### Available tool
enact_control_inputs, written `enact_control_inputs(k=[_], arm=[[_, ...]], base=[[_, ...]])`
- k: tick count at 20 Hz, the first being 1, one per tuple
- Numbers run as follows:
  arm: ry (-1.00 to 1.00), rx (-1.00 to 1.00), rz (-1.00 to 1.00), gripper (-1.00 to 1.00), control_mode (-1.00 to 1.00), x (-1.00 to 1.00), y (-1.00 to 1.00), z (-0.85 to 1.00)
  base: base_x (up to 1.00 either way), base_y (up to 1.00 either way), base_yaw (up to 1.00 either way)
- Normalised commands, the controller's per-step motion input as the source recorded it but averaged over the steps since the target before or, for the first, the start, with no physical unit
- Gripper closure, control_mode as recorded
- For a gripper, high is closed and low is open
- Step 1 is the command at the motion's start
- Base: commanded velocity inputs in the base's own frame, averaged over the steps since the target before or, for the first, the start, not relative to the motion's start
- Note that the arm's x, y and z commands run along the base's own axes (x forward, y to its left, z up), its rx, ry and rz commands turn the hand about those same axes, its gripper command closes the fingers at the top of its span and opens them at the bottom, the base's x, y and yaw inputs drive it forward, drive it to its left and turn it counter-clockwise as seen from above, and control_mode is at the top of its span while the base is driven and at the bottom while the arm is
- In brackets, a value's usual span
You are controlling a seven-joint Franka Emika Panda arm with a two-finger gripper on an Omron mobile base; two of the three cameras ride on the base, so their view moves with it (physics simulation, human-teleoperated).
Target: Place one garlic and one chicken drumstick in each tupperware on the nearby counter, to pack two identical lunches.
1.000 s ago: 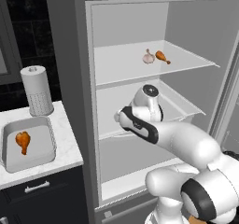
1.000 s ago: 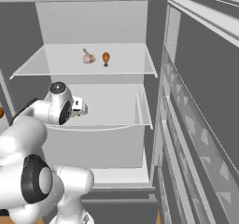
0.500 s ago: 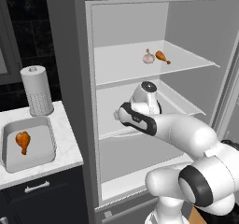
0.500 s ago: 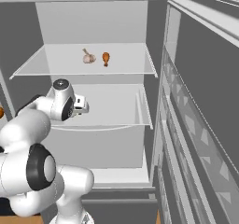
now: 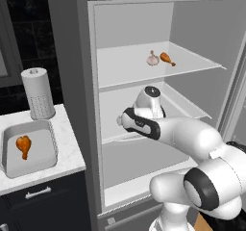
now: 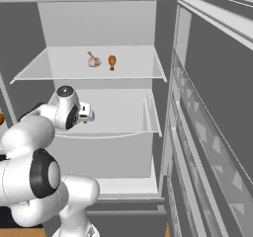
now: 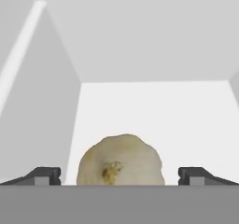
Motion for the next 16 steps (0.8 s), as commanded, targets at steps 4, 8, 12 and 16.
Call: enact_control_inputs(k=[4,8,12,16], arm=[[0.0,0.0,0.0,-1.0,-1.0,0.0,0.01,-0.14],[0.0,0.0,0.0,1.0,-1.0,0.0,0.07,-0.12],[0.0,0.0,0.0,1.0,-1.0,-0.01,0.0,-0.03],[0.02,0.0,0.0,1.0,-1.0,-0.17,0.0,-0.03]], base=[[0.0,0.0,0.0],[0.0,0.0,0.0],[0.0,0.0,0.0],[0.0,0.0,0.0]])
